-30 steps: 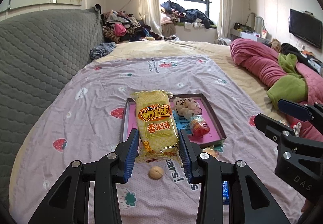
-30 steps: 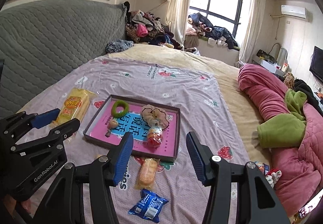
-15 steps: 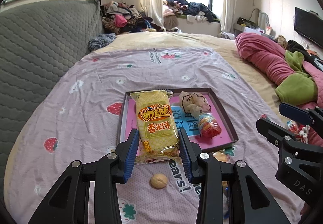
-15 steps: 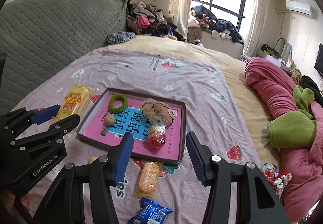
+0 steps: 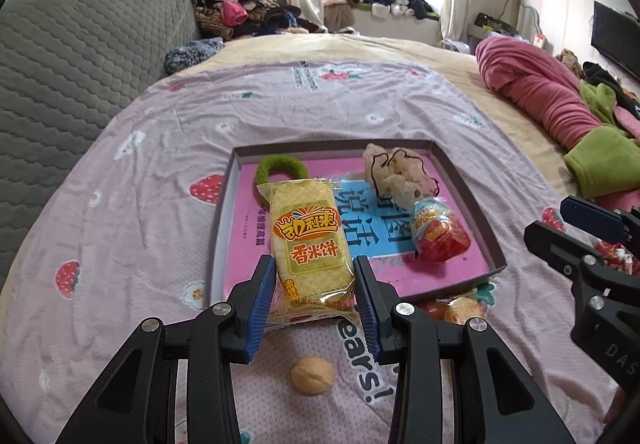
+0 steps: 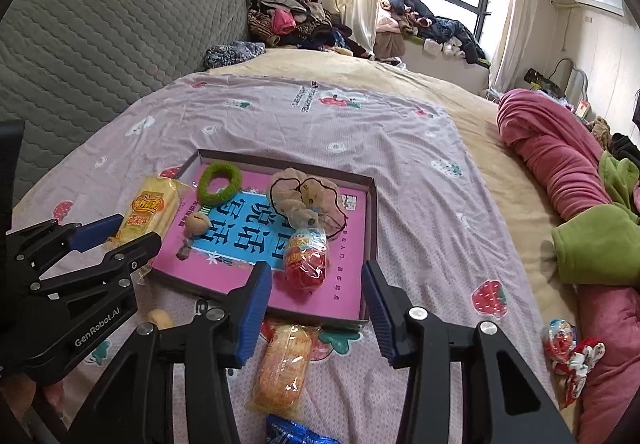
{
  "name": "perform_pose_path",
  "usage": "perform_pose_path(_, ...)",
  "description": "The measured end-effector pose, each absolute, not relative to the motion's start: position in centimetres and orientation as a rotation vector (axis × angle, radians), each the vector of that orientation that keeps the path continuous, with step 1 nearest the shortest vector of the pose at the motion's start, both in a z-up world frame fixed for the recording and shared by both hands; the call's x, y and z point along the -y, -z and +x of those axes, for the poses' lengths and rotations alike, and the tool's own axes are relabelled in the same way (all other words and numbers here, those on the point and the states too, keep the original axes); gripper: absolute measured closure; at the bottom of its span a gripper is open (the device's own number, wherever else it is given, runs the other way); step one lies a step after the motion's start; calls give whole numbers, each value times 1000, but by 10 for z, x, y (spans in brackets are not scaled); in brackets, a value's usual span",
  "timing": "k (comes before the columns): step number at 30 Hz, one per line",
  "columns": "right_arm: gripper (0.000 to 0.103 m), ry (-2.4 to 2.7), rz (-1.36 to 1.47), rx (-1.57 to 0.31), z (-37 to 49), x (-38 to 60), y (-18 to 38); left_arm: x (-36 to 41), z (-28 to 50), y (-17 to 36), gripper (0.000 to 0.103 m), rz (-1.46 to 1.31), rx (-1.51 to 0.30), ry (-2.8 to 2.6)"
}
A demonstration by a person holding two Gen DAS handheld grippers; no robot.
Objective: Organize objects
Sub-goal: 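Lower the yellow cake pack into the tray and open the left tool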
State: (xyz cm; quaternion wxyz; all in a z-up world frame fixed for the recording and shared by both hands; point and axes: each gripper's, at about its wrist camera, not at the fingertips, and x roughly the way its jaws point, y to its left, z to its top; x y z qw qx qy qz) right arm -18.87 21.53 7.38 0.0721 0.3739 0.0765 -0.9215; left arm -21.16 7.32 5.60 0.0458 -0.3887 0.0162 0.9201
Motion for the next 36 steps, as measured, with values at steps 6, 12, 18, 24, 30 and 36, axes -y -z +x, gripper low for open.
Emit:
perform_pose_path(6, 58, 2765, 1139, -207, -202, -223, -61, -83, -227, -35, 62, -1228, -78, -2788)
perform_pose_path(12, 58, 2749, 1162, -207, -217, -229, -46, -95, -243, -17, 62, -1268, -98, -2767)
perform_pose_path(18, 58, 2728, 1189, -201, -231, -232, -31, -108, -260, -2, 62, -1297, -119, -2738)
perform_pose_path(24, 58, 2725, 1207, -170, -239, -241, -16, -119, -276, 9, 62, -1323, -143, -2715)
perform_pose_path(30, 58, 2720, 1213, -142, -242, -246, -7, -129, -284, 16, 62, -1343, -164, -2700)
perform_pose_path(36, 58, 2715, 1214, -138, -244, -246, -5, -133, -292, 24, 62, -1368, -176, -2692)
